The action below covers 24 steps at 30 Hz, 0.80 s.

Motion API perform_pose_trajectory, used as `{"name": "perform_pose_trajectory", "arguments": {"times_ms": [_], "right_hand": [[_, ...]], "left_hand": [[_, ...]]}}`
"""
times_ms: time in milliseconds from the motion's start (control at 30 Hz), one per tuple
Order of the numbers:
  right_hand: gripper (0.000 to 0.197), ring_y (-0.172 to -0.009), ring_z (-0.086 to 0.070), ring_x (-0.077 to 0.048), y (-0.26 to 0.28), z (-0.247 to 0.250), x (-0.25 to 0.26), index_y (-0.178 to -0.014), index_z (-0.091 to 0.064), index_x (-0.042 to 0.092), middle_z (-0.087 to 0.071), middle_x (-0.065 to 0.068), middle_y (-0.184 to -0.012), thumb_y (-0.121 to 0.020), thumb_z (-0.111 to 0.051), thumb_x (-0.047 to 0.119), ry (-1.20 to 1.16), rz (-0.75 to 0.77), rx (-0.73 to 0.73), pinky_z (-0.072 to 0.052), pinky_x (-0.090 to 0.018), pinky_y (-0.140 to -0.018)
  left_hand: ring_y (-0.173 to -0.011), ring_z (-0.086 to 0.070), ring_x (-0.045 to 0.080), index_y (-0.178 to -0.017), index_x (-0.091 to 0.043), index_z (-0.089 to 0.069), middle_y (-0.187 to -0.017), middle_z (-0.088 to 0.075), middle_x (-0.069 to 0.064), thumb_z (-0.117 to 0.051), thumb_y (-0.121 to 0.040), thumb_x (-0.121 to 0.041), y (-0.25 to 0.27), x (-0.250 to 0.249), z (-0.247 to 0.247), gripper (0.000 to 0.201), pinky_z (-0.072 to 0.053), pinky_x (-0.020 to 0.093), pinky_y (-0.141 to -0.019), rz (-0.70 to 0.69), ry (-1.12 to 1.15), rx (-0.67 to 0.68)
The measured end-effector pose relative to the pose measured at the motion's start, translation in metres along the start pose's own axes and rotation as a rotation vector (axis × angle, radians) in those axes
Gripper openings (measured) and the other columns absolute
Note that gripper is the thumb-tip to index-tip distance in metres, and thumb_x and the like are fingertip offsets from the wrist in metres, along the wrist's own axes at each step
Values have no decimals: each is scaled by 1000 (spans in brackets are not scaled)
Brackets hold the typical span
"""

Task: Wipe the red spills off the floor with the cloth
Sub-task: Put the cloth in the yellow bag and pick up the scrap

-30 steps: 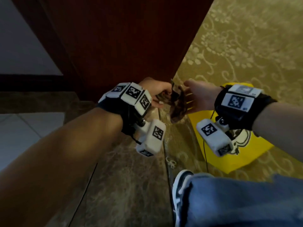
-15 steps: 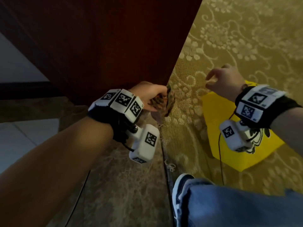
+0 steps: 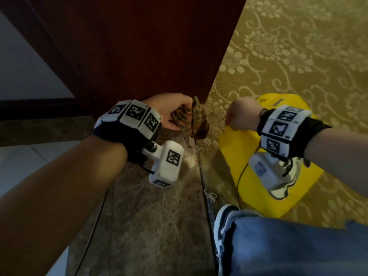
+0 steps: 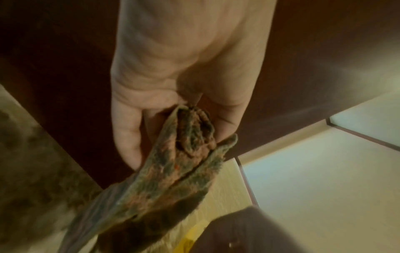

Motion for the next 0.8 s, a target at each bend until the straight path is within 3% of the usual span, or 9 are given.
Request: {"name": "perform_pose_trajectory", "arguments": {"times_ms": [67,133,233,300,400,533,633,733,800], "right_hand": [[22,-64,-56,-17,15,0,44,-101,-73,8,-70,-11,-99,-87,-56,9,-15,135,7,-38,-24,-49],[23,-56,-49,-10,31,-1,85,-95,-75,14,-69,-6,-89,-83,-57,6,-36,230,11,-33,-20,-45],[29,-83,-65,-21,45,-4,136,-81,-73,20,-71,-5,-92,-82,-50,2,-99,319,-5,-42,-24,-62],[29,-93,-65,-24,50,-7,169,-71,-64,24,-70,-4,-96,-80,-49,1,-164,387,-14,-48,-27,-70],[23,-98,-63,-23,59,-13,213,-79,-65,22,-69,-4,-102,-83,-53,3,-201,510,-6,-49,-27,-76],[22,-95,-60,-5,76,-6,237,-93,-74,18,-69,7,-95,-84,-57,9,-358,629,-8,-39,-7,-68],[29,-98,-63,-9,72,8,223,-89,-73,22,-69,7,-93,-83,-51,3,-443,582,-11,-48,-21,-90],[36,-117,-54,-26,60,14,192,-115,-62,19,-60,-7,-124,-86,-45,7,-107,411,5,-41,-34,-102],[39,-116,-49,-31,52,6,163,-127,-53,9,-53,-14,-126,-89,-44,8,137,274,98,-34,-37,-101]], "left_hand": [[-62,-43,15,-79,-13,-42,-71,-40,1,-45,-89,-14,9,5,18,10,-49,27,-66,26,-17,-1],[-67,-42,15,-84,-15,-42,-76,-41,2,-45,-89,-14,20,12,44,6,-49,28,-60,53,-48,-60],[-75,-49,16,-101,-11,-51,-93,-51,6,-46,-91,-16,35,28,90,12,-48,29,-57,118,-112,-178],[-65,-46,15,-80,-12,-51,-79,-49,5,-44,-93,-18,46,43,113,16,-48,25,-54,155,-188,-209],[-59,-50,18,-68,-13,-51,-69,-52,5,-46,-94,-19,59,63,150,26,-45,27,-58,152,-255,-357],[-49,-52,20,-58,-5,-52,-36,-53,7,-41,-95,-23,66,96,164,43,-48,24,-52,350,-239,-276],[-57,-56,21,-69,-7,-52,-55,-59,7,-44,-95,-25,62,104,167,32,-52,26,-54,369,-220,-229],[-65,-51,17,-72,-15,-53,-75,-53,2,-49,-92,-23,55,103,169,22,-47,30,-62,239,-207,-292],[-65,-51,16,-70,-18,-53,-74,-53,2,-51,-91,-21,46,99,169,21,-47,30,-61,160,-177,-343]]}}
Point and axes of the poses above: each hand's wrist, its own y-axis away from the middle knuckle, its own z-axis out of the back of the hand, x = y × z, the point moved 8 cm from there along -y, towards the middle knuckle
